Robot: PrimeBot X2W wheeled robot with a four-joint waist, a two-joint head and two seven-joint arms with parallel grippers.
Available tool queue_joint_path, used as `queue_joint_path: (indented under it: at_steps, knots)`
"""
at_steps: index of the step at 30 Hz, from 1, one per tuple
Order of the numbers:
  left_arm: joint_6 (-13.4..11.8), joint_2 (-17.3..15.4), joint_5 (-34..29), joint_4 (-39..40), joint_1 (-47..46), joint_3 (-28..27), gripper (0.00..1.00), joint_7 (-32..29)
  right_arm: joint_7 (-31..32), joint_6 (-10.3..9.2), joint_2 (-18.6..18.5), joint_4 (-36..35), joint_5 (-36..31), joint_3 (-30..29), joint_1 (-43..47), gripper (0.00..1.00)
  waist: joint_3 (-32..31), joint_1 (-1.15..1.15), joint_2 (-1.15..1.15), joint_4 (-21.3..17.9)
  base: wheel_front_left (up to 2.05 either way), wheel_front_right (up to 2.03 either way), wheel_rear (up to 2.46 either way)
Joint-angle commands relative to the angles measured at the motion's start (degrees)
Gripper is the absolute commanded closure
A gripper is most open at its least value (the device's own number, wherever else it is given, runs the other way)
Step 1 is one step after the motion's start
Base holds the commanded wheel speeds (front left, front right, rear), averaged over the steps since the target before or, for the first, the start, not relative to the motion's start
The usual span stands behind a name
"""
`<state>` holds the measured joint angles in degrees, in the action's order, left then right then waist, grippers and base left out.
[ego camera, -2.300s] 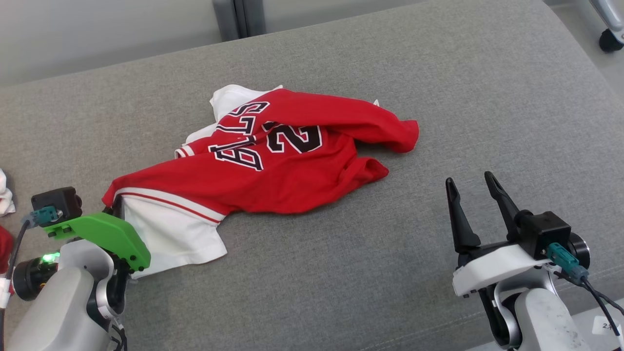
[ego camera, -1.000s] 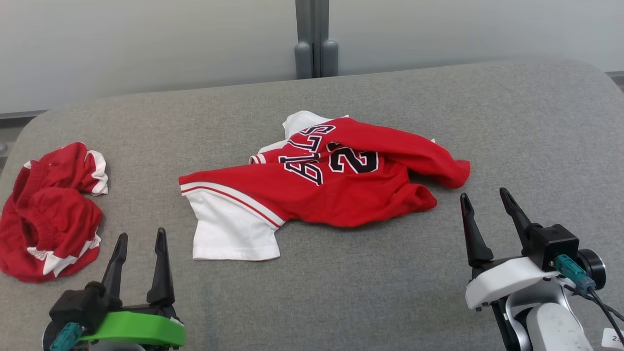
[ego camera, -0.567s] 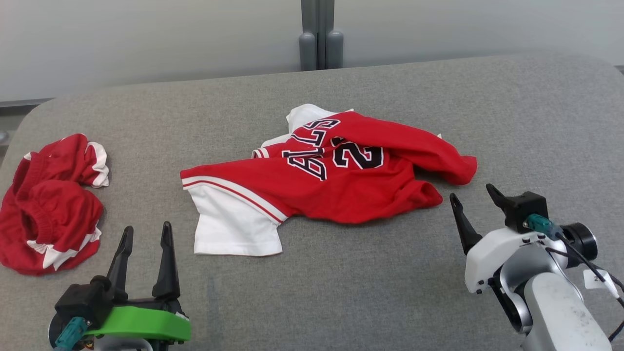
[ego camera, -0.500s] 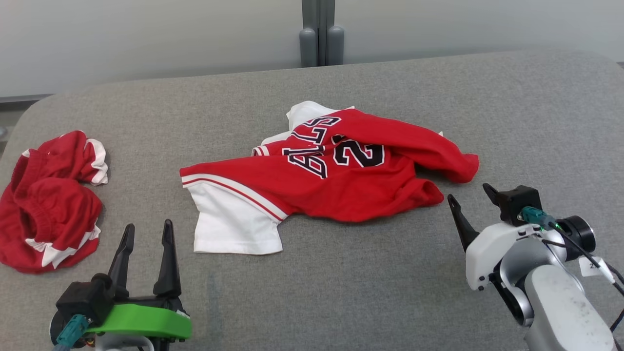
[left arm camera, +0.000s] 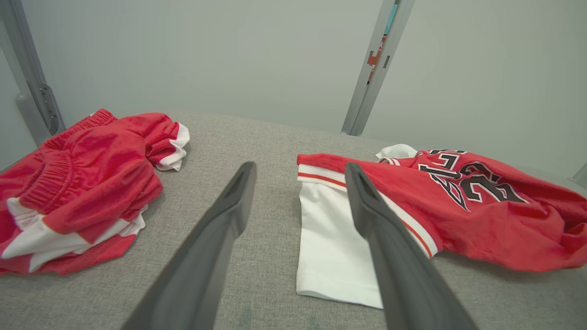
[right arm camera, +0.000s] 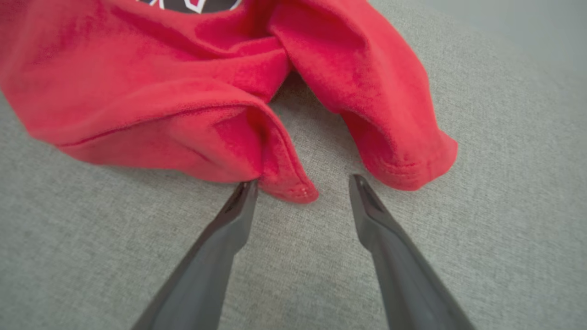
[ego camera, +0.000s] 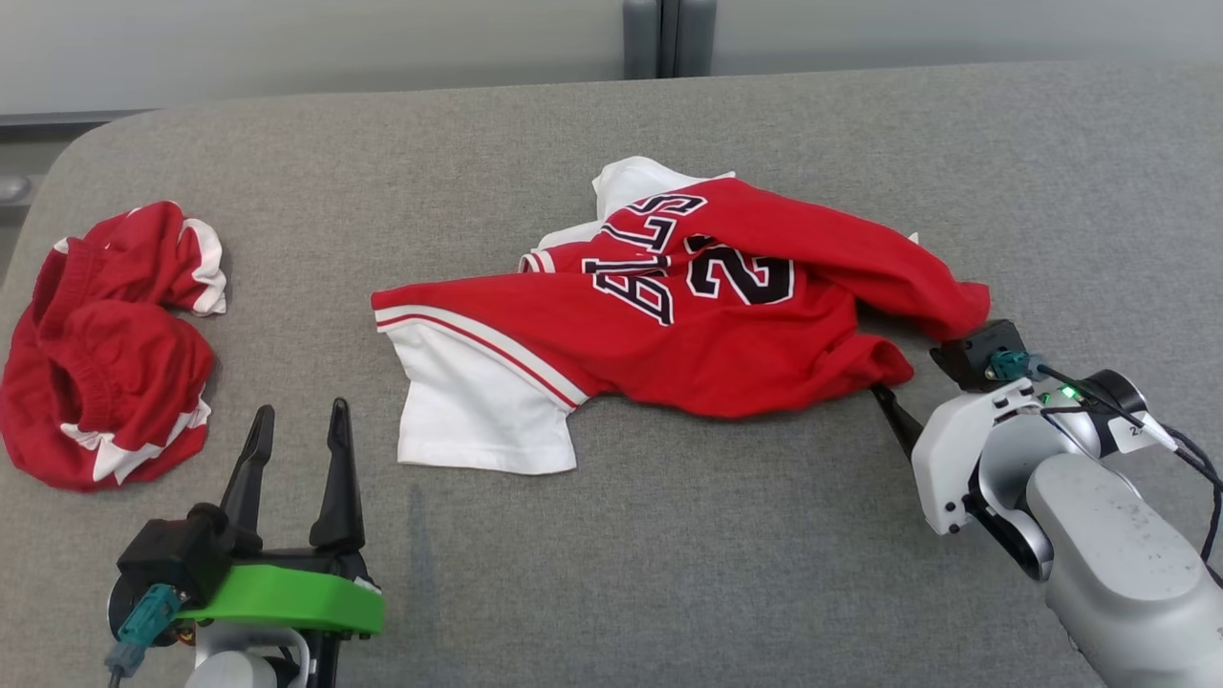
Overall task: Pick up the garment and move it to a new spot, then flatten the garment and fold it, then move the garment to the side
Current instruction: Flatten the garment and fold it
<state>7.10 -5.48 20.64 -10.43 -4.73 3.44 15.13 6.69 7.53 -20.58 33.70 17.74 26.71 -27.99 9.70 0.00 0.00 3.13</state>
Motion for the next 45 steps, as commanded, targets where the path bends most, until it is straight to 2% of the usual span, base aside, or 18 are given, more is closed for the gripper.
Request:
queue_joint_path:
  at_steps: [1, 4, 5, 6, 9, 12, 18, 21, 26, 29, 30, 31, 32, 40, 45]
  knots:
    - [0.3, 0.0, -0.3, -0.1, -1.1, -0.2, 0.00, 0.0, -1.2, -0.08, -0.3, 1.3, 0.9, 1.2, -1.3, 0.00, 0.7, 0.00, 0.00, 0.6, 0.00, 0.00, 0.00]
    - [0.4, 0.1, -0.3, -0.2, -1.3, -0.3, 0.00, 0.0, -2.2, -0.09, -0.8, 3.5, 2.5, 3.5, -2.8, 0.00, 1.0, 0.00, 0.00, 0.9, 0.00, 0.00, 0.00]
    - [0.4, 0.1, -0.3, -0.2, -1.3, -0.3, 0.00, 0.0, -2.6, -0.09, -1.1, 4.3, 3.0, 4.2, -3.4, 0.76, 1.1, 0.00, 0.00, 1.0, 0.00, 0.00, 0.00]
    - [0.4, 0.2, -0.3, -0.2, -1.3, -0.4, 0.00, 0.0, -2.8, -0.09, -1.2, 4.7, 3.3, 4.6, -3.7, 1.00, 1.1, 0.00, 0.00, 1.0, 0.00, 0.00, 0.00]
    - [0.4, 0.2, -0.3, -0.3, -1.3, -0.4, 0.00, 0.0, -4.8, -0.09, -1.8, 6.5, 3.5, 5.4, -5.7, 1.00, 1.0, 0.00, 0.00, 1.0, 0.00, 0.00, 0.00]
    - [0.4, 0.3, -0.4, -0.3, -0.8, -0.6, 0.00, 0.0, -8.9, -0.09, -2.5, 8.3, 0.8, 2.9, -8.2, 1.00, 0.6, 0.00, 0.00, 0.7, 0.00, 0.00, 0.00]
    - [0.4, 0.3, -0.5, -0.2, 0.2, -0.9, 0.00, 0.0, -18.1, -0.09, -1.9, 10.9, -8.8, -7.3, -12.9, 1.00, -0.6, 0.00, 0.00, -0.1, 0.00, 0.00, 0.00]
    - [0.4, 0.3, -0.4, 0.0, 0.4, -1.0, 0.00, 0.0, -20.6, -0.09, -1.3, 9.8, -14.0, -13.2, -13.4, 1.00, -0.9, 0.00, 0.00, -0.3, 0.00, 0.00, 0.00]
    - [0.4, 0.4, -0.2, 0.2, 0.3, -0.9, 0.00, 0.0, -21.8, -0.09, 1.3, 5.6, -21.9, -23.2, -6.2, 1.00, -1.1, 0.00, 0.00, -0.2, 0.00, 0.00, 0.00]
    - [0.4, 0.6, -0.1, 0.3, 0.4, -0.8, 0.00, 0.0, -21.8, -0.09, 3.1, 4.0, -24.6, -27.2, -0.9, 1.00, -1.0, 0.00, 0.00, -0.2, 0.00, 0.00, 0.00]
    - [0.4, 0.6, 0.0, 0.3, 0.4, -0.9, 0.00, 0.0, -21.9, -0.09, 4.1, 3.6, -25.1, -28.6, 1.5, 0.86, -1.0, 0.00, 0.00, -0.3, 0.00, 0.00, 0.00]
    - [0.4, 0.6, 0.1, 0.3, 0.5, -1.0, 0.00, 0.0, -21.9, -0.09, 4.9, 3.4, -25.6, -29.8, 3.3, 0.61, -1.0, 0.00, 0.00, -0.4, 0.00, 0.00, 0.00]
    - [0.4, 0.6, 0.1, 0.2, 0.5, -1.1, 0.00, 0.0, -21.9, -0.09, 5.8, 2.9, -26.2, -31.2, 5.3, 0.00, -0.9, 0.00, 0.00, -0.6, 0.00, 0.00, 0.00]
    - [0.4, 0.0, 0.2, 0.0, 0.6, -1.8, 0.00, 0.0, -21.5, -0.09, 12.2, -4.9, -28.8, -41.1, 15.7, 0.00, -1.1, 0.00, 0.00, -1.8, 0.00, 0.00, 0.00]
    - [0.4, -0.1, -0.1, -0.1, 1.0, -2.0, 0.00, 0.0, -19.9, -0.09, 15.8, -11.1, -27.7, -45.3, 20.1, 0.00, -1.3, 0.00, 0.00, -2.6, 0.00, 0.00, 0.00]
